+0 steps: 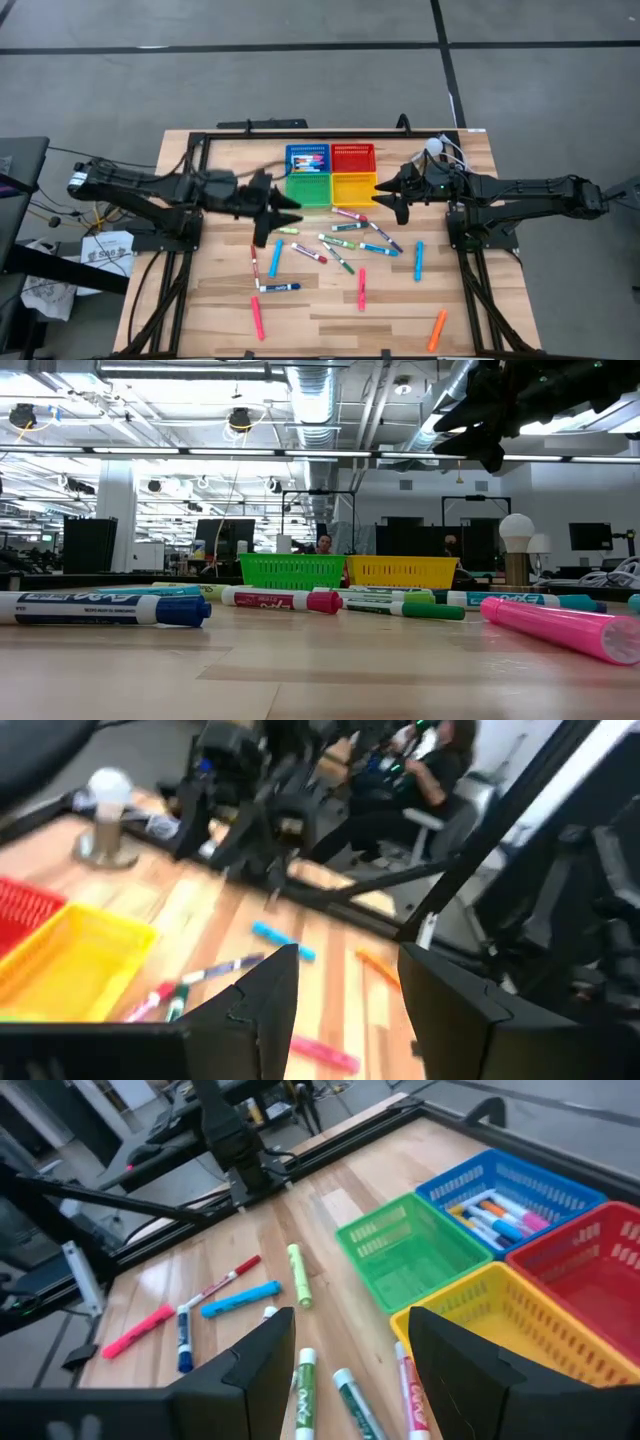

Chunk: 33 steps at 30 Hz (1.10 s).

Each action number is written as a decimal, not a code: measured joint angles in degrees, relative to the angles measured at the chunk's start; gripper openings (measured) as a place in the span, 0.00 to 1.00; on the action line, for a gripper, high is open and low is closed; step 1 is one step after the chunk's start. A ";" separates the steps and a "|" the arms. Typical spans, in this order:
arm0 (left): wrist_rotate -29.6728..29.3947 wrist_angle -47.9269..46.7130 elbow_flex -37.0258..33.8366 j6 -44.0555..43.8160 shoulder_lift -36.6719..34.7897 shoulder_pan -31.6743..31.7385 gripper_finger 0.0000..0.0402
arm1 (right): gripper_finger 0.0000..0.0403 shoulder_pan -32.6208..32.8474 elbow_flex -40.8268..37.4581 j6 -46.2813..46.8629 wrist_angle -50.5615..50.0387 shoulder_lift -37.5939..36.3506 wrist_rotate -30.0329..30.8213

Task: Pick & Place Markers
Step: Put the medium red marker into the green bin

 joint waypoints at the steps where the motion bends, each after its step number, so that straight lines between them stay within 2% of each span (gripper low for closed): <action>1: -2.82 -0.51 -0.01 -0.89 0.29 -1.82 0.43 | 0.46 0.00 0.00 0.00 0.00 -0.02 -0.50; 8: -19.74 -1.20 -0.01 -7.36 3.78 -14.16 0.43 | 0.46 0.04 0.00 -0.98 -0.02 -0.02 -2.81; 12: -24.08 -1.56 -0.01 -11.82 6.86 -18.50 0.43 | 0.46 0.04 0.00 -0.96 0.00 -0.02 -2.94; 15: -24.33 -2.30 -0.01 -15.56 9.13 -20.03 0.43 | 0.46 0.04 0.00 -0.96 -0.02 -0.02 -2.94; 18: -24.31 -8.23 -0.01 -24.79 10.84 -20.44 0.43 | 0.46 0.04 0.00 -0.97 -0.04 -0.02 -2.94; 23: -23.08 -28.93 -0.01 -50.73 12.36 -20.70 0.43 | 0.46 0.04 0.00 -0.98 -0.02 -0.02 -2.94; 28: -15.26 -44.88 -0.01 -77.71 12.50 -20.60 0.43 | 0.46 0.04 0.00 -1.03 -0.02 -0.02 -2.74; 30: -12.01 -48.11 -0.01 -83.22 12.50 -20.64 0.43 | 0.46 0.04 0.00 -1.03 -0.02 -0.02 -2.74; 33: -11.00 -49.29 -0.01 -84.83 12.50 -20.64 0.43 | 0.46 0.04 0.00 -1.03 -0.02 -0.02 -2.72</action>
